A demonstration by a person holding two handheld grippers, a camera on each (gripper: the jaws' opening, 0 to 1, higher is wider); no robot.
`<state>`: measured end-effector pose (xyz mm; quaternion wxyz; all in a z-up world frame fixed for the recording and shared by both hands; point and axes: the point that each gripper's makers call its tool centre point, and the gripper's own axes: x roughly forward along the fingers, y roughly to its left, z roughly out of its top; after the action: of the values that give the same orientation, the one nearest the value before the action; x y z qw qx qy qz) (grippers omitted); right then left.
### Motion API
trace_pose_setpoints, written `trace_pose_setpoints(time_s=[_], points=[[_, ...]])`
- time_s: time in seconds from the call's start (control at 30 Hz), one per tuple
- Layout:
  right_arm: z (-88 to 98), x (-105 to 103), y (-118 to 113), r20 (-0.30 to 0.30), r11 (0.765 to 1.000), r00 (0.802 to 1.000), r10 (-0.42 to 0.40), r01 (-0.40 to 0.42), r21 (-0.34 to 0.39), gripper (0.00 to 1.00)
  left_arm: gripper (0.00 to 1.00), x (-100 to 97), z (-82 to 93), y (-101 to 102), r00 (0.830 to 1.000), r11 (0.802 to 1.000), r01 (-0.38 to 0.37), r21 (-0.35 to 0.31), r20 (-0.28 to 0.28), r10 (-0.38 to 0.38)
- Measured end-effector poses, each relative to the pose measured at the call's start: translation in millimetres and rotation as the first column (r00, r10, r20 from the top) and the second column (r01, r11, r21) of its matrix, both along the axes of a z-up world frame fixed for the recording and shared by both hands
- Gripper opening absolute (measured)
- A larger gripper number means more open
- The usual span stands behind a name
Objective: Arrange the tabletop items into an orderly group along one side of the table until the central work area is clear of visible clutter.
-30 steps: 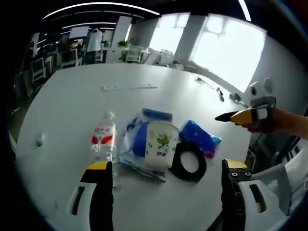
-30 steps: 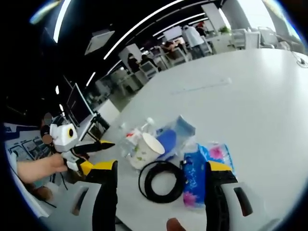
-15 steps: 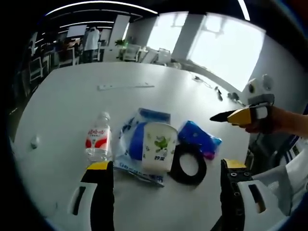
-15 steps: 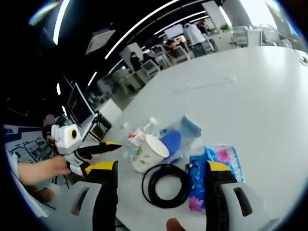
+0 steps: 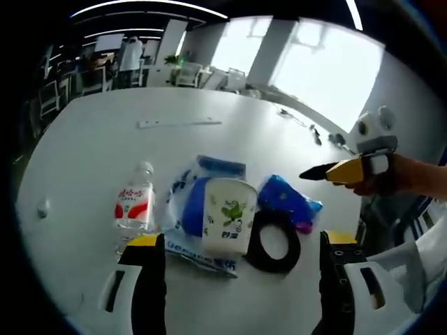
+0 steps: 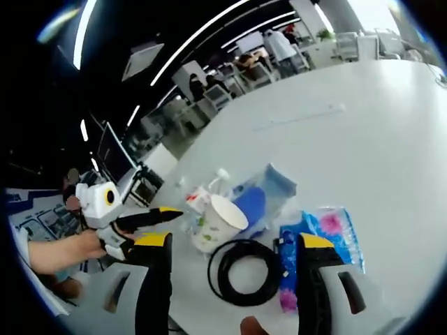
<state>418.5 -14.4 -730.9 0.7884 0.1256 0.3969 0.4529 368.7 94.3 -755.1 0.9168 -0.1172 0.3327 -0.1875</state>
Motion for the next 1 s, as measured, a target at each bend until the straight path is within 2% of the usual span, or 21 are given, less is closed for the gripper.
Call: trace_pose_setpoints(time_s=[1.0], points=[[-14.3,2,31,-0.079,1.000,0.997,0.010,-0.008,0.028,0.65,0.88,24.8,-9.3,-19,0.999,0.999,0.053,-0.007,-0.008,-0.053]])
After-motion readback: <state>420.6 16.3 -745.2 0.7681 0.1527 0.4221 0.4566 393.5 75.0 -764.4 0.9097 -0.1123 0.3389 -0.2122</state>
